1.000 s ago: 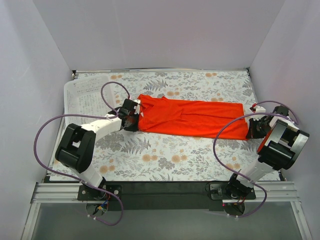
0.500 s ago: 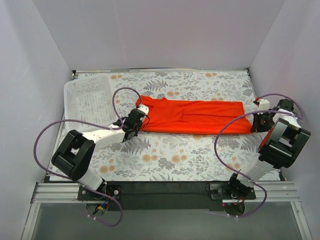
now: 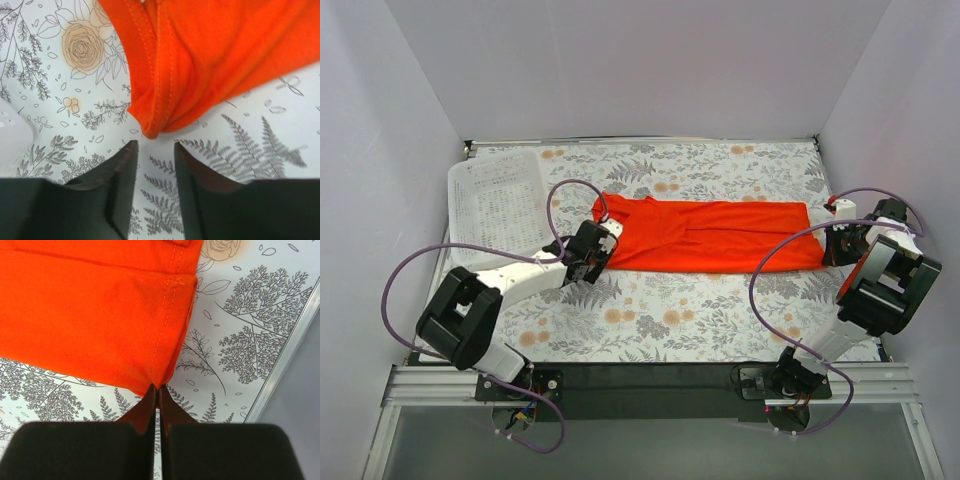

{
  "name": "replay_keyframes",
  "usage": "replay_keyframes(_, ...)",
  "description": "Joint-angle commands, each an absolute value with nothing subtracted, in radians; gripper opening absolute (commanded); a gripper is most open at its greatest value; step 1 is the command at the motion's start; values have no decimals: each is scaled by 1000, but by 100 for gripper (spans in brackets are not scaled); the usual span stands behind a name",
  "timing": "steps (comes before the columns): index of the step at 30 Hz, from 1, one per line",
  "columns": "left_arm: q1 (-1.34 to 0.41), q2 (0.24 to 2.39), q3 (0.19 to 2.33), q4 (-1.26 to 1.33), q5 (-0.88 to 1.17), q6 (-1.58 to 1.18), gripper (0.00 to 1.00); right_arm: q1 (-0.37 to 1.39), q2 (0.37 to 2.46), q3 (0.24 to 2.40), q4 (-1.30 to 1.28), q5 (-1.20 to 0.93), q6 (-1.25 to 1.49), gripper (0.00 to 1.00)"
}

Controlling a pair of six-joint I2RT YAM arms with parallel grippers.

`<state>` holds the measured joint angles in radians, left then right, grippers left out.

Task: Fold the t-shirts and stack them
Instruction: Fold the tshirt

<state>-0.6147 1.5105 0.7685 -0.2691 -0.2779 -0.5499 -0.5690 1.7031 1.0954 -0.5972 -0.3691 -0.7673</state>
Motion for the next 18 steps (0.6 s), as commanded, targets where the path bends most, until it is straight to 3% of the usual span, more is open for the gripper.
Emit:
replay_keyframes(1, -620, 1401, 843, -380, -196, -639, 38, -574, 1680, 1080, -603, -380, -801, 1)
replay_keyframes(2, -621, 1382, 856, -391, -204, -650, 48, -574, 1681, 1078, -603, -382, -801, 1)
replay_keyframes(9, -594, 1370, 995, -406, -259, -783, 68, -574, 1690, 1078, -600, -385, -799, 1)
replay_keyframes(18, -430, 1758, 1335, -430, -91, -963, 55, -574, 1700, 1075, -598, -374, -807, 1)
